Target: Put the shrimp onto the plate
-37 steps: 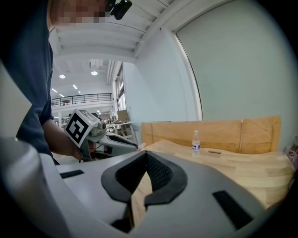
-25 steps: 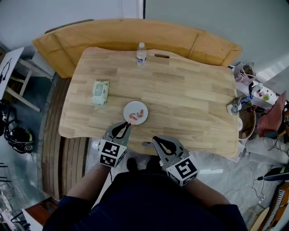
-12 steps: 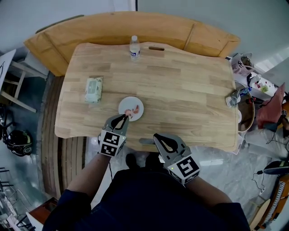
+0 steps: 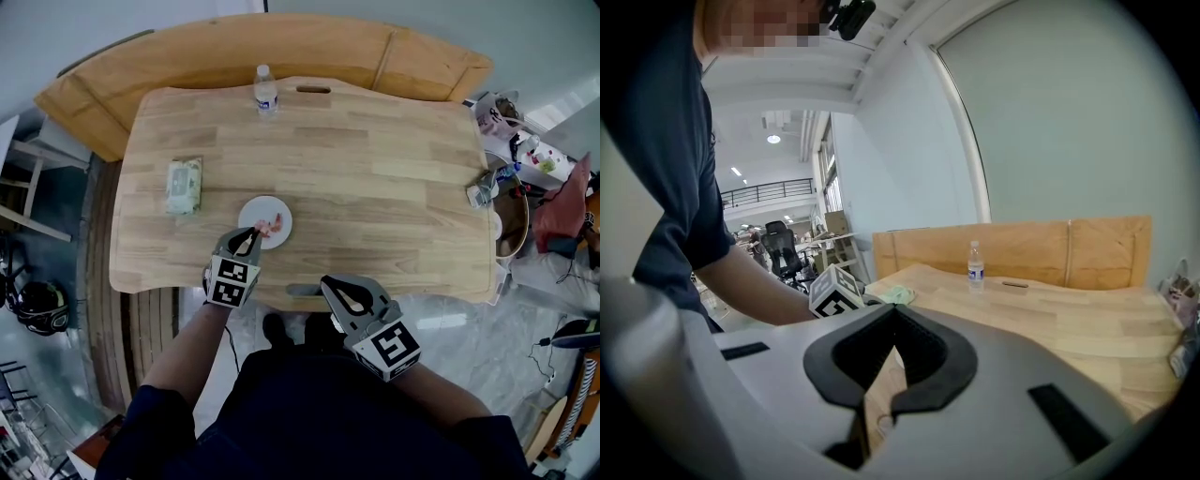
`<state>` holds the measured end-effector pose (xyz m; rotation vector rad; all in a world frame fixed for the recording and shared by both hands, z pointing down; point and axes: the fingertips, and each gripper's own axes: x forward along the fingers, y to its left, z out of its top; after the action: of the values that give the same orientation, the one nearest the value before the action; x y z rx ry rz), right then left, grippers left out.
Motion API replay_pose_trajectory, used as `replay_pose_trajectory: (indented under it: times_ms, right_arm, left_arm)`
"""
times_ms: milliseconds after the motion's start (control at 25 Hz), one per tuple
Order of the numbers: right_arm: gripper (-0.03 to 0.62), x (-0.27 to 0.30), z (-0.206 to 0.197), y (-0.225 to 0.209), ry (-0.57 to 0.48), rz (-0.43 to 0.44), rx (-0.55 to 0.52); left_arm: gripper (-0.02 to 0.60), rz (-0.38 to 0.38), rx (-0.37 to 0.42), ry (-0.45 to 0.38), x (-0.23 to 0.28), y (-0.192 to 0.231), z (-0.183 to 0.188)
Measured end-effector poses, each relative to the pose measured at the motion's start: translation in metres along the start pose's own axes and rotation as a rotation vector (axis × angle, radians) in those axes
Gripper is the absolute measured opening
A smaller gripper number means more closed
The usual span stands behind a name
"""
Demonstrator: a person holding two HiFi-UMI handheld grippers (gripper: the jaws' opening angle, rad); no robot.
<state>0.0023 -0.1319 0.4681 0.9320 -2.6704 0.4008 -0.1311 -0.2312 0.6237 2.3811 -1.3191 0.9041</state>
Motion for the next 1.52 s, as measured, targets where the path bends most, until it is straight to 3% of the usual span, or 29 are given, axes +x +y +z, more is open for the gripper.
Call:
replay_pose_trajectory:
  times_ms: [480,880,1520]
  right_arm:
    - [0.009,0.002,-0.016,-0.004,0.052,0.012,0.006]
    - [0.009,0.005,-0.021,-0.008,0.072,0.017,0.015]
    - [0.009,0.005,-0.041,-0.019,0.105,0.013,0.041]
  left_arm:
    - [0.049,0.008,0.036,0.073,0.049,0.018,-0.027]
    - [0.049,-0.007,0.077,0.185,0.087,0.027,-0.054]
    - [0.049,-0.026,0.144,0.25,0.115,0.04,-0.074]
